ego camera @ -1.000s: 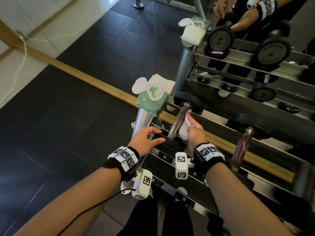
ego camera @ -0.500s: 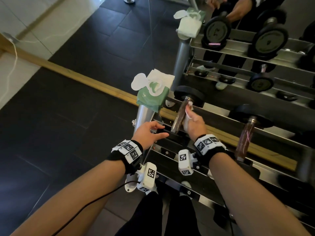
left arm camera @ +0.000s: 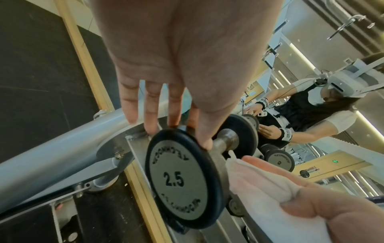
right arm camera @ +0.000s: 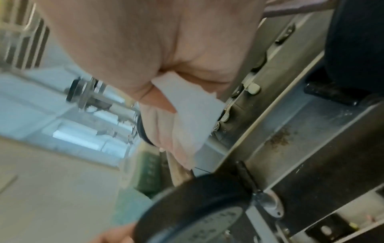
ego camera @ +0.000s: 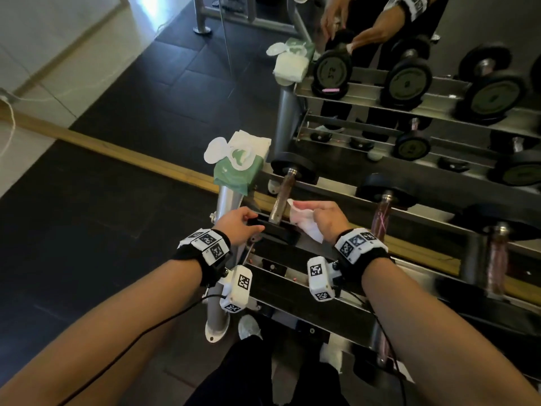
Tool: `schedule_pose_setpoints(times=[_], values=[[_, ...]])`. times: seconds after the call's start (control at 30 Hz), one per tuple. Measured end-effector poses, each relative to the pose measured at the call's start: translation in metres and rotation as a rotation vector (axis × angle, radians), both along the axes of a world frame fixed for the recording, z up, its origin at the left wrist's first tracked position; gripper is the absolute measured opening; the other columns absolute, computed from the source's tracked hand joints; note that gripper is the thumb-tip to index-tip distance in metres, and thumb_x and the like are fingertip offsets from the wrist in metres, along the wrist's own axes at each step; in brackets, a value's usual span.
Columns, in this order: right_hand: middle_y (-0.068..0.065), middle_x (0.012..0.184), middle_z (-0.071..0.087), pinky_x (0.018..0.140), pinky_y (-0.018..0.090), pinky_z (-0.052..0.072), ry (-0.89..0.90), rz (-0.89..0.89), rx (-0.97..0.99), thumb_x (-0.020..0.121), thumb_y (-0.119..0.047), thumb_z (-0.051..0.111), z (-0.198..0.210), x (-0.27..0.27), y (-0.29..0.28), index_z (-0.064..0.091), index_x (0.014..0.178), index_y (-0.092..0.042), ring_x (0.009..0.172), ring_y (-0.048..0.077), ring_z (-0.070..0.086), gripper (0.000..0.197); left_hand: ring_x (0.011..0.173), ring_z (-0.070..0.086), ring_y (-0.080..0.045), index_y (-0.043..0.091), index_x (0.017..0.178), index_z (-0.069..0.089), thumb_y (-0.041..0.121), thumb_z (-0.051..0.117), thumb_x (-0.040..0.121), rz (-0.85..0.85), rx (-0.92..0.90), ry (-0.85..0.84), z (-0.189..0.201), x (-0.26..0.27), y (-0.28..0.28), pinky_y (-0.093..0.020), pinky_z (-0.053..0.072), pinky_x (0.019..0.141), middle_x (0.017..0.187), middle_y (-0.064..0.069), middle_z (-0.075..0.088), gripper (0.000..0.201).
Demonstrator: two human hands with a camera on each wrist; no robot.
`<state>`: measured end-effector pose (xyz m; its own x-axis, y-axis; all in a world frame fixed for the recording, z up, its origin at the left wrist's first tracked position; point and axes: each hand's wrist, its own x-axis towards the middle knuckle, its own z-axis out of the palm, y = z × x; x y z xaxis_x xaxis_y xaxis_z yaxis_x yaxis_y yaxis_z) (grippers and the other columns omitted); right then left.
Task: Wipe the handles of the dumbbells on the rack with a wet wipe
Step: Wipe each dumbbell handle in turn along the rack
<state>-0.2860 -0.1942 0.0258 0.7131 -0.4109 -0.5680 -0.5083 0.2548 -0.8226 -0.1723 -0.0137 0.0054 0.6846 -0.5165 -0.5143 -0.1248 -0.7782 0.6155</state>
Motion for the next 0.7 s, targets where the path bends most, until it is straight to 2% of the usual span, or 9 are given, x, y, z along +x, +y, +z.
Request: schedule_pose_setpoints(times=[0.07, 0.13, 0.23, 0.3, 0.37, 0.43, 0.53, 0.63, 0.7], values=[[0.011, 0.087, 0.067, 0.052, 0.011, 0.049, -0.068, -0.015, 0.008, 0.086, 0.016, 0.054, 0.016, -0.013, -0.012, 0.065, 0.118, 0.007, 0.062, 0.008, 0.068, 0.034, 0.114, 0.061, -0.022, 0.016, 0.122, 0.063, 0.036, 0.069, 0.09, 0.011, 0.033, -0.006, 0.008, -0.004, -0.009, -0.04, 0.048, 0.102, 0.124, -0.005, 0.064, 0.038], [0.011, 0.092, 0.066, 0.054, 0.011, 0.051, -0.104, -0.001, 0.017, 0.087, 0.019, 0.047, 0.028, -0.028, -0.026, 0.061, 0.124, 0.007, 0.062, 0.008, 0.066, 0.041, 0.112, 0.061, -0.02, 0.021, 0.122, 0.063, 0.039, 0.068, 0.091, 0.002, 0.017, -0.028, 0.016, -0.015, -0.023, -0.04, 0.049, 0.101, 0.124, -0.001, 0.065, 0.036], [0.016, 0.109, 0.062, 0.067, 0.018, 0.054, -0.124, 0.019, 0.021, 0.088, 0.021, 0.033, 0.037, -0.052, -0.05, 0.059, 0.129, 0.003, 0.084, 0.02, 0.064, 0.052, 0.115, 0.059, -0.019, 0.024, 0.128, 0.059, 0.039, 0.068, 0.09, -0.019, -0.032, -0.073, 0.026, -0.04, -0.049, -0.036, 0.048, 0.1, 0.128, 0.0, 0.062, 0.041], [0.015, 0.119, 0.061, 0.077, 0.025, 0.055, -0.138, -0.015, 0.016, 0.088, 0.018, 0.031, 0.036, -0.072, -0.07, 0.062, 0.127, -0.004, 0.094, 0.023, 0.063, 0.054, 0.115, 0.058, -0.018, 0.025, 0.129, 0.057, 0.038, 0.069, 0.09, -0.019, -0.061, -0.071, 0.028, -0.062, -0.065, -0.031, 0.047, 0.096, 0.128, 0.0, 0.061, 0.042], [0.015, 0.129, 0.06, 0.093, 0.039, 0.054, -0.135, -0.037, 0.009, 0.09, 0.013, 0.035, 0.034, -0.094, -0.09, 0.068, 0.119, -0.016, 0.108, 0.031, 0.062, 0.052, 0.116, 0.058, -0.018, 0.024, 0.13, 0.057, 0.037, 0.069, 0.089, -0.021, -0.08, -0.052, 0.024, -0.086, -0.078, -0.034, 0.048, 0.1, 0.128, 0.001, 0.061, 0.044], [0.015, 0.134, 0.057, 0.099, 0.048, 0.051, -0.111, -0.057, 0.001, 0.091, 0.008, 0.039, 0.029, -0.116, -0.109, 0.072, 0.106, -0.028, 0.117, 0.038, 0.057, 0.051, 0.117, 0.058, -0.017, 0.023, 0.132, 0.057, 0.036, 0.07, 0.089, -0.009, -0.094, -0.033, 0.016, -0.109, -0.089, -0.038, 0.048, 0.103, 0.127, 0.002, 0.061, 0.046], [0.015, 0.133, 0.058, 0.101, 0.047, 0.049, -0.089, -0.096, -0.032, 0.092, 0.006, 0.041, 0.019, -0.144, -0.132, 0.072, 0.101, -0.032, 0.116, 0.037, 0.058, 0.05, 0.116, 0.058, -0.013, 0.027, 0.13, 0.058, 0.039, 0.069, 0.089, 0.022, -0.131, -0.018, 0.003, -0.138, -0.105, -0.034, 0.047, 0.101, 0.121, 0.007, 0.063, 0.044], [0.015, 0.13, 0.062, 0.105, 0.047, 0.045, -0.107, -0.175, -0.011, 0.095, 0.005, 0.041, 0.006, -0.164, -0.149, 0.068, 0.106, -0.028, 0.116, 0.034, 0.06, 0.045, 0.111, 0.056, -0.006, 0.033, 0.126, 0.059, 0.047, 0.07, 0.086, 0.046, -0.181, -0.014, -0.003, -0.16, -0.119, -0.021, 0.042, 0.087, 0.115, 0.013, 0.062, 0.043], [0.014, 0.126, 0.063, 0.104, 0.048, 0.047, -0.106, -0.238, -0.027, 0.095, 0.002, 0.042, -0.003, -0.171, -0.158, 0.069, 0.105, -0.031, 0.113, 0.034, 0.061, 0.044, 0.11, 0.055, -0.004, 0.037, 0.124, 0.059, 0.052, 0.071, 0.083, 0.046, -0.2, -0.035, -0.006, -0.17, -0.126, -0.021, 0.041, 0.088, 0.115, 0.016, 0.061, 0.045]])
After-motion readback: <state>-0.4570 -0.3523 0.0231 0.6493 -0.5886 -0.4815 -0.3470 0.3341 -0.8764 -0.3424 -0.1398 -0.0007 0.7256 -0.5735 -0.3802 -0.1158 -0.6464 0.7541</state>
